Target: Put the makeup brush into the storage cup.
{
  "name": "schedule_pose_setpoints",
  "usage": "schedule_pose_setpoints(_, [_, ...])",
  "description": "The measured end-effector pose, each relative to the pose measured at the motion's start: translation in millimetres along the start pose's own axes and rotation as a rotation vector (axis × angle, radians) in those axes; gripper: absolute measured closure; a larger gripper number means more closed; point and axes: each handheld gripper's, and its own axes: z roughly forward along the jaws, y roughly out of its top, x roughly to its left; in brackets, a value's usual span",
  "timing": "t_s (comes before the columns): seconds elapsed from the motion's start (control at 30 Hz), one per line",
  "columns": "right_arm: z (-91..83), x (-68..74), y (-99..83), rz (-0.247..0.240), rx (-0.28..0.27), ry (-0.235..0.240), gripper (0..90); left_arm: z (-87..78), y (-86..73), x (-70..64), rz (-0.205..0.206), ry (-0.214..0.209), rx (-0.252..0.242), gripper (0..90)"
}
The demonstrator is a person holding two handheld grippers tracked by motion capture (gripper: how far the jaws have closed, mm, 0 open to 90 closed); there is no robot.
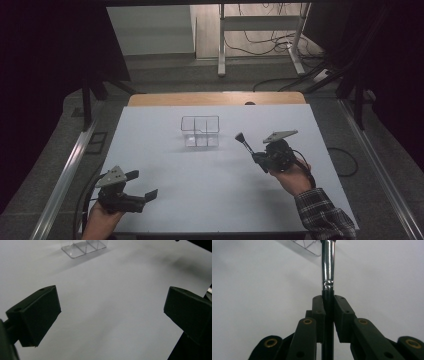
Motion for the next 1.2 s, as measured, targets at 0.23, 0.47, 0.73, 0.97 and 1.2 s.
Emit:
schedule_pose_setpoints(0.23, [-8.2, 2.0, -8.3, -0.001, -0.029, 0.000, 79.5, 5.3, 4.6, -2.7, 0.002, -0.031, -0.015, 1.2])
schedule_pose_setpoints(0.47, [-14.8, 8.6, -15.0, -0.011, -0.048, 0.006, 79.5, 8.5, 7.9, -5.8, 0.016, -0.040, -0.026, 1.8])
schedule_pose_setpoints(0.73, [-21.1, 15.1, -19.5, -0.018, -0.064, 0.013, 79.5, 12.7, 10.8, -7.5, 0.008, -0.055, -0.030, 1.8])
schedule_pose_setpoints(0.97, [-26.1, 21.8, -22.4, -0.038, -0.091, 0.018, 79.5, 22.7, 17.6, -9.3, 0.001, -0.071, -0.025, 1.8])
schedule_pose_setpoints(1.2, [-32.8, 28.9, -25.4, -0.056, -0.117, 0.017, 79.5, 40.3, 30.6, -15.8, 0.013, -0.097, -0.021, 1.7])
